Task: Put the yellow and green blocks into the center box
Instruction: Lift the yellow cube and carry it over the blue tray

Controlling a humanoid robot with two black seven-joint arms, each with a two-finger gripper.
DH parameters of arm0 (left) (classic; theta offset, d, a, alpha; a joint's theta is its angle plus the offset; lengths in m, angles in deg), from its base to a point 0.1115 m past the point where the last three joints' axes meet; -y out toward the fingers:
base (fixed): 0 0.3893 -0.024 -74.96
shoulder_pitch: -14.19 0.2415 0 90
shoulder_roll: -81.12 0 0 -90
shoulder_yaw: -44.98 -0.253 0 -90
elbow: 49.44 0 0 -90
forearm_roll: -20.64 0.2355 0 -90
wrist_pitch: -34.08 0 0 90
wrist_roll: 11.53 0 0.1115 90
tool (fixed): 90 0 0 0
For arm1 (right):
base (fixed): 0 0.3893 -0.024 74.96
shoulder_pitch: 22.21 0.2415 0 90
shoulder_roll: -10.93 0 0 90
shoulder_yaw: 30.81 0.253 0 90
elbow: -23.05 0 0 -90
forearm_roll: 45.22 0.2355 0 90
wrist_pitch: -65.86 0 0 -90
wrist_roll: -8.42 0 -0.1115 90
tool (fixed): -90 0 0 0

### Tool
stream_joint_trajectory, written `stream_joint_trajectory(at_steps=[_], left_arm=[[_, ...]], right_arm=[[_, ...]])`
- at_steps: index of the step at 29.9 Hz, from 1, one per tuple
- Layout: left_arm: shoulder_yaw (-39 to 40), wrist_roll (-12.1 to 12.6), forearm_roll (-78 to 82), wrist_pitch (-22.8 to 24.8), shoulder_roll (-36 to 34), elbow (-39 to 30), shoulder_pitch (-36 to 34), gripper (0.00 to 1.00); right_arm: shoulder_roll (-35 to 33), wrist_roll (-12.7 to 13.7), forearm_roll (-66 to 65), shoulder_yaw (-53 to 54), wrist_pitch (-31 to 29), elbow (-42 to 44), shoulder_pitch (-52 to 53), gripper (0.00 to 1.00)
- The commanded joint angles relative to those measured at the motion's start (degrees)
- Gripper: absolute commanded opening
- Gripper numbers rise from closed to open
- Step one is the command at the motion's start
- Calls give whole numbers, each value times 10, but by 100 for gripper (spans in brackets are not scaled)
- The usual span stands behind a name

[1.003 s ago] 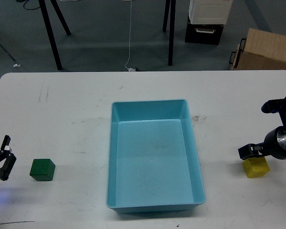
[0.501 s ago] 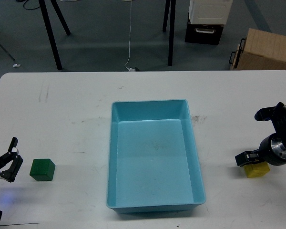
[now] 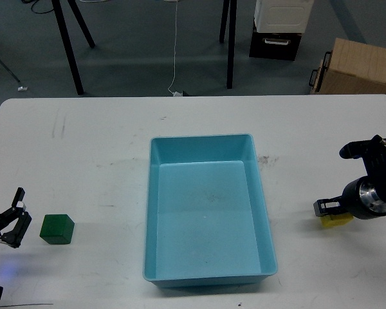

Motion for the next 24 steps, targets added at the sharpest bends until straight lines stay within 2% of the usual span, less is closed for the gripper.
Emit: stream_joint_trajectory(at_steps=[1,5,10,14,19,20,21,22,23,24], left_arm=[[0,0,7,0,1,0,-1,100],[1,-1,7,0,1,0,3,100],[2,-3,7,0,1,0,6,100],[2,-3,7,0,1,-1,4,100],[2,-3,7,0,1,0,4,100],[2,-2,7,0,1,0,4,100],[1,-2,7,0,1,0,4,100],[1,-2,7,0,1,0,4,100],[1,-2,7,0,1,0,3,100],[1,-1,7,0,1,0,1,100]], right_arm=[[58,0,110,6,6,1,99,0],[165,0,171,4,7,41,156,0],[329,-1,178,0,20,150,149,0],[424,0,178,-22,37,201,127,3],[424,0,178,-67,52,226,101,28],[424,0,178,-71,61,226,100,39],[424,1,178,-72,69,226,99,62],[424,1,178,-73,74,226,99,94],[424,3,178,-73,76,226,99,100],[424,4,178,-73,78,227,99,100]])
